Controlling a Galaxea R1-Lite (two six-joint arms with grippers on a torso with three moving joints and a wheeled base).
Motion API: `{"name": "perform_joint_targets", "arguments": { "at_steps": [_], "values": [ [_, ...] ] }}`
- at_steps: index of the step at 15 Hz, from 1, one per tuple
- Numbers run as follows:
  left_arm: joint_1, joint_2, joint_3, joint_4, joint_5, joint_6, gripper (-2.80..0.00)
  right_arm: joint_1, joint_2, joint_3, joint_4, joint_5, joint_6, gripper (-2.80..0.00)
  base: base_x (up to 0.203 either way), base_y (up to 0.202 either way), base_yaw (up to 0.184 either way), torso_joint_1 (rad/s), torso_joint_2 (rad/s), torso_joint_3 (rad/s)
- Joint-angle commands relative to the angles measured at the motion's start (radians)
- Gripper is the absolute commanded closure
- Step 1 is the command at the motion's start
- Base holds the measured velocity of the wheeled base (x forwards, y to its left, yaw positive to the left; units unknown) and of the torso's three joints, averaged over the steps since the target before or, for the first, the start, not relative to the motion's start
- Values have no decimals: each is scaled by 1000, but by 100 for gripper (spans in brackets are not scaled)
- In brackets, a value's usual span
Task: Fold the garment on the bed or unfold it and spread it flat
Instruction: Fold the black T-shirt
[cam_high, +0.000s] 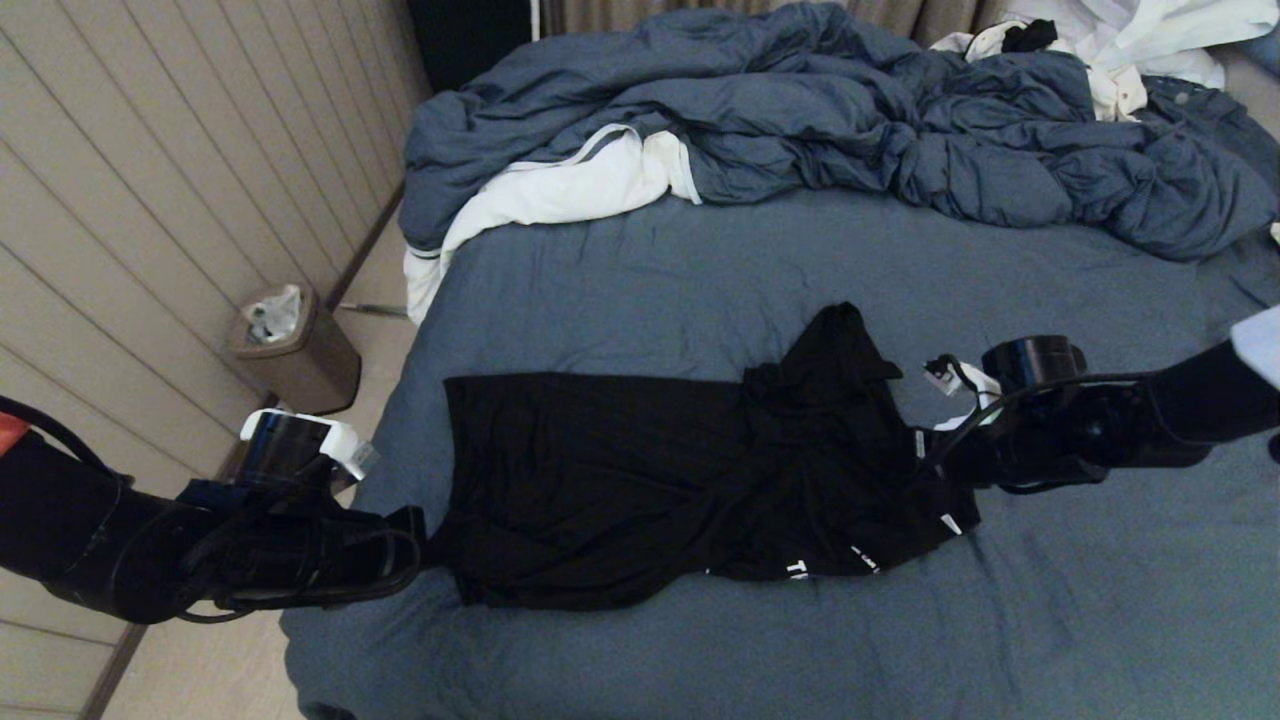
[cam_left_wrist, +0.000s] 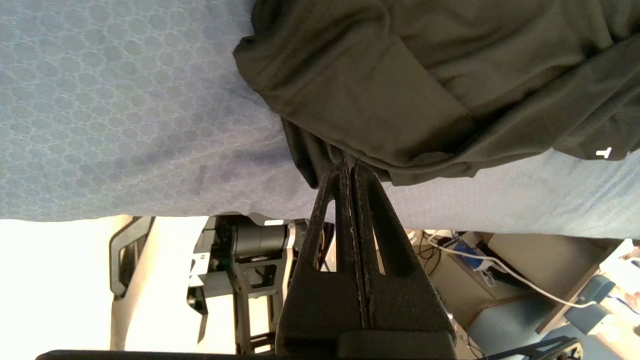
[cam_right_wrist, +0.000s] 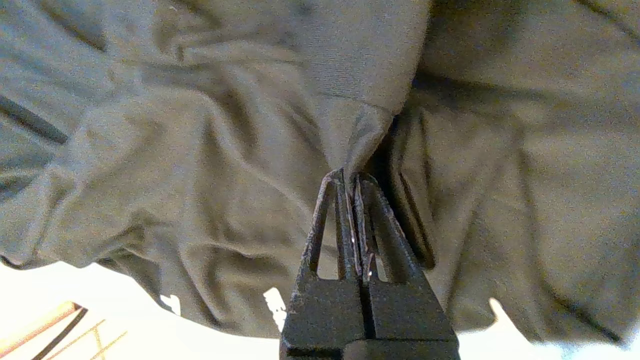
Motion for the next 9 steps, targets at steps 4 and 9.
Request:
{"name": "perform_joint_targets", "arguments": {
  "at_steps": [4,9],
  "values": [
    [-4,0,0,-2,0,0,0,-75,-148,93,29,2,-66,0,0,0,0,0,0,0],
    [-4,-4,0,-3,1,0,0,-124,-325,167,311,3,-232,0,0,0,0,0,0,0]
  ]
}}
